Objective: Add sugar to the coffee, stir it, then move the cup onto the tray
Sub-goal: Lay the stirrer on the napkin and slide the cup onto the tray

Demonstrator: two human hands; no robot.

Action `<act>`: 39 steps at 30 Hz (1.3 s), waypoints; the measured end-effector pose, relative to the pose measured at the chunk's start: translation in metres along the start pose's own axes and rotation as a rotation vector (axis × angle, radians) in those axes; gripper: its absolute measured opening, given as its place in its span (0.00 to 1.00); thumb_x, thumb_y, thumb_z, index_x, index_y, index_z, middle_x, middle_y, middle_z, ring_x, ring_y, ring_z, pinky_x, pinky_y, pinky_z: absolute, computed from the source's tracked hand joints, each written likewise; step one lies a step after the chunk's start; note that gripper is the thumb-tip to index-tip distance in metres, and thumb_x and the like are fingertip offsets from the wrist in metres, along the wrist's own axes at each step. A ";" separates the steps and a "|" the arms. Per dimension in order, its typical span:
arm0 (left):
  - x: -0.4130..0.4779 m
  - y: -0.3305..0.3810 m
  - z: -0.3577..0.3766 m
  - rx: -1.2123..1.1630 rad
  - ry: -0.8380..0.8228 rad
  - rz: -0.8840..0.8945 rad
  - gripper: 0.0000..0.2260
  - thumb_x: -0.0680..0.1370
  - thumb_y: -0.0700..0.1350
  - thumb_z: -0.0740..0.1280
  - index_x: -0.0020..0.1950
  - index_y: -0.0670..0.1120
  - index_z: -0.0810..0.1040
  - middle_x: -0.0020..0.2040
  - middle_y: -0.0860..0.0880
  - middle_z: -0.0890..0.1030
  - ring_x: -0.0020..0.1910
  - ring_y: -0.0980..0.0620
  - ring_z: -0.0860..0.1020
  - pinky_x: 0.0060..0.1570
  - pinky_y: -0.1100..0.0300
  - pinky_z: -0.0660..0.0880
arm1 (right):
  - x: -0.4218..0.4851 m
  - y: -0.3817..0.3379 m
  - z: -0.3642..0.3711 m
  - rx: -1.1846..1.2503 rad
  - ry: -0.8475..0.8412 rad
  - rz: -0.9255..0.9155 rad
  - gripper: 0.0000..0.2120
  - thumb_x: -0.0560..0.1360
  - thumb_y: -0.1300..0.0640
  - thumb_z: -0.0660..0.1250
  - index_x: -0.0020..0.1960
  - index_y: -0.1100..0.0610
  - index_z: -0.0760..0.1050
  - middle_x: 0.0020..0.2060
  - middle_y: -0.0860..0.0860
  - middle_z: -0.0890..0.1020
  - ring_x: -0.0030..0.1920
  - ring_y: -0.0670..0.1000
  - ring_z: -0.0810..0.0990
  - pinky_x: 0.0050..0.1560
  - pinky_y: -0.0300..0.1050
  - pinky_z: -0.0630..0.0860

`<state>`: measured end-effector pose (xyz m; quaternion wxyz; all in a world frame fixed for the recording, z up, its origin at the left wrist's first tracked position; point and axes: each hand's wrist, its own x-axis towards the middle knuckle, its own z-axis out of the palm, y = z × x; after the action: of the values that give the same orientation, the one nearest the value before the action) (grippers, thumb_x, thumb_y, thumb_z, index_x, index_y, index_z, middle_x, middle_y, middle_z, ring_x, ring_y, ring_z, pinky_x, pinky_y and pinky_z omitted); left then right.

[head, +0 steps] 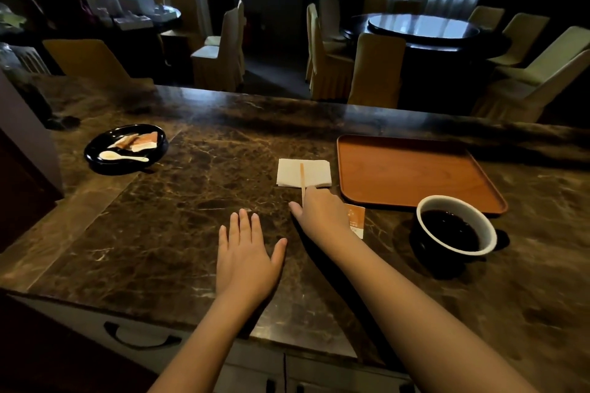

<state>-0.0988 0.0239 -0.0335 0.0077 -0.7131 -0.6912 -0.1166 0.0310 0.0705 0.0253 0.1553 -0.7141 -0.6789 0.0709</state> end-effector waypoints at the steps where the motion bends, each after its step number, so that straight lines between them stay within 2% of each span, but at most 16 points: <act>1: 0.000 0.000 0.000 0.002 -0.009 -0.001 0.33 0.75 0.64 0.41 0.73 0.44 0.45 0.76 0.44 0.46 0.74 0.48 0.42 0.69 0.52 0.37 | -0.005 0.002 -0.004 0.015 0.011 -0.019 0.18 0.77 0.46 0.62 0.56 0.61 0.73 0.49 0.57 0.82 0.49 0.56 0.81 0.42 0.45 0.74; 6: 0.002 -0.002 0.002 0.009 -0.048 0.002 0.33 0.75 0.64 0.40 0.73 0.44 0.44 0.76 0.43 0.45 0.74 0.48 0.41 0.70 0.52 0.37 | -0.038 0.020 -0.035 0.150 0.109 -0.106 0.19 0.76 0.46 0.62 0.59 0.57 0.73 0.47 0.54 0.83 0.46 0.54 0.81 0.43 0.49 0.78; 10: 0.004 -0.003 0.002 0.022 -0.071 -0.002 0.34 0.75 0.64 0.40 0.73 0.44 0.45 0.76 0.43 0.46 0.74 0.48 0.42 0.70 0.51 0.39 | -0.059 0.044 -0.069 0.221 0.246 -0.111 0.15 0.76 0.47 0.63 0.57 0.55 0.75 0.44 0.51 0.83 0.42 0.50 0.80 0.41 0.48 0.79; 12: 0.004 -0.001 0.000 0.020 -0.092 -0.007 0.34 0.75 0.64 0.41 0.74 0.44 0.46 0.76 0.43 0.46 0.74 0.48 0.42 0.71 0.51 0.40 | -0.067 0.061 -0.085 0.218 0.292 -0.108 0.14 0.76 0.48 0.63 0.57 0.55 0.75 0.43 0.51 0.83 0.40 0.47 0.78 0.40 0.44 0.77; 15: 0.005 -0.001 -0.005 0.009 -0.136 -0.032 0.33 0.76 0.63 0.44 0.74 0.44 0.45 0.76 0.43 0.45 0.74 0.47 0.42 0.71 0.51 0.40 | -0.077 0.093 -0.104 0.159 0.351 -0.041 0.15 0.75 0.48 0.63 0.58 0.55 0.75 0.47 0.51 0.81 0.46 0.47 0.76 0.43 0.42 0.73; 18: 0.002 0.016 -0.009 -0.033 -0.132 -0.010 0.32 0.76 0.62 0.47 0.73 0.44 0.44 0.76 0.43 0.45 0.74 0.47 0.42 0.71 0.51 0.40 | -0.088 0.134 -0.120 0.052 0.415 0.121 0.17 0.75 0.47 0.63 0.60 0.56 0.74 0.54 0.55 0.78 0.54 0.52 0.73 0.46 0.43 0.67; 22: -0.013 0.064 -0.006 -0.151 -0.141 0.129 0.33 0.76 0.63 0.47 0.73 0.46 0.43 0.76 0.46 0.43 0.73 0.50 0.40 0.67 0.55 0.37 | -0.098 0.191 -0.128 0.009 0.277 0.379 0.22 0.76 0.45 0.61 0.65 0.56 0.69 0.64 0.60 0.71 0.64 0.60 0.67 0.56 0.54 0.70; 25: -0.024 0.094 0.000 -0.191 -0.187 0.190 0.32 0.76 0.63 0.46 0.74 0.48 0.42 0.76 0.47 0.42 0.73 0.52 0.38 0.66 0.54 0.34 | -0.099 0.230 -0.124 0.257 0.133 0.415 0.20 0.77 0.47 0.60 0.64 0.56 0.70 0.63 0.59 0.69 0.59 0.56 0.71 0.54 0.52 0.70; 29: -0.028 0.113 0.005 -0.143 -0.179 0.152 0.33 0.76 0.64 0.45 0.74 0.47 0.41 0.76 0.47 0.42 0.73 0.50 0.38 0.66 0.48 0.32 | -0.098 0.257 -0.108 0.542 0.003 0.330 0.12 0.79 0.52 0.59 0.57 0.54 0.76 0.55 0.56 0.75 0.46 0.50 0.74 0.46 0.43 0.70; 31: -0.028 0.116 0.007 -0.111 -0.157 0.111 0.32 0.75 0.64 0.43 0.74 0.47 0.42 0.76 0.46 0.43 0.74 0.50 0.39 0.67 0.47 0.33 | -0.100 0.262 -0.101 0.777 -0.074 0.328 0.12 0.79 0.52 0.57 0.49 0.53 0.79 0.41 0.55 0.79 0.34 0.48 0.75 0.34 0.40 0.71; 33: -0.030 0.119 0.008 -0.071 -0.127 0.100 0.33 0.75 0.64 0.42 0.74 0.47 0.42 0.76 0.46 0.44 0.74 0.50 0.40 0.69 0.47 0.35 | -0.101 0.265 -0.098 0.957 -0.130 0.344 0.15 0.79 0.50 0.57 0.45 0.57 0.78 0.30 0.53 0.76 0.26 0.46 0.71 0.26 0.37 0.69; 36: -0.032 0.120 0.011 -0.037 -0.089 0.103 0.33 0.74 0.65 0.40 0.74 0.47 0.43 0.76 0.46 0.45 0.74 0.50 0.40 0.69 0.47 0.36 | -0.098 0.269 -0.099 1.034 -0.163 0.306 0.16 0.78 0.49 0.59 0.46 0.62 0.76 0.27 0.50 0.73 0.26 0.46 0.70 0.25 0.35 0.69; 39: -0.033 0.120 0.012 -0.021 -0.072 0.100 0.33 0.74 0.65 0.40 0.74 0.47 0.43 0.76 0.46 0.45 0.74 0.51 0.41 0.69 0.48 0.36 | -0.095 0.271 -0.101 1.011 -0.223 0.236 0.15 0.78 0.50 0.59 0.43 0.61 0.75 0.27 0.50 0.73 0.26 0.46 0.69 0.26 0.36 0.69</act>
<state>0.0208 -0.0115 -0.0331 -0.0191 -0.7507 -0.6531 -0.0975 0.3128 -0.0447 0.0236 0.3981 -0.6097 -0.4876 0.4817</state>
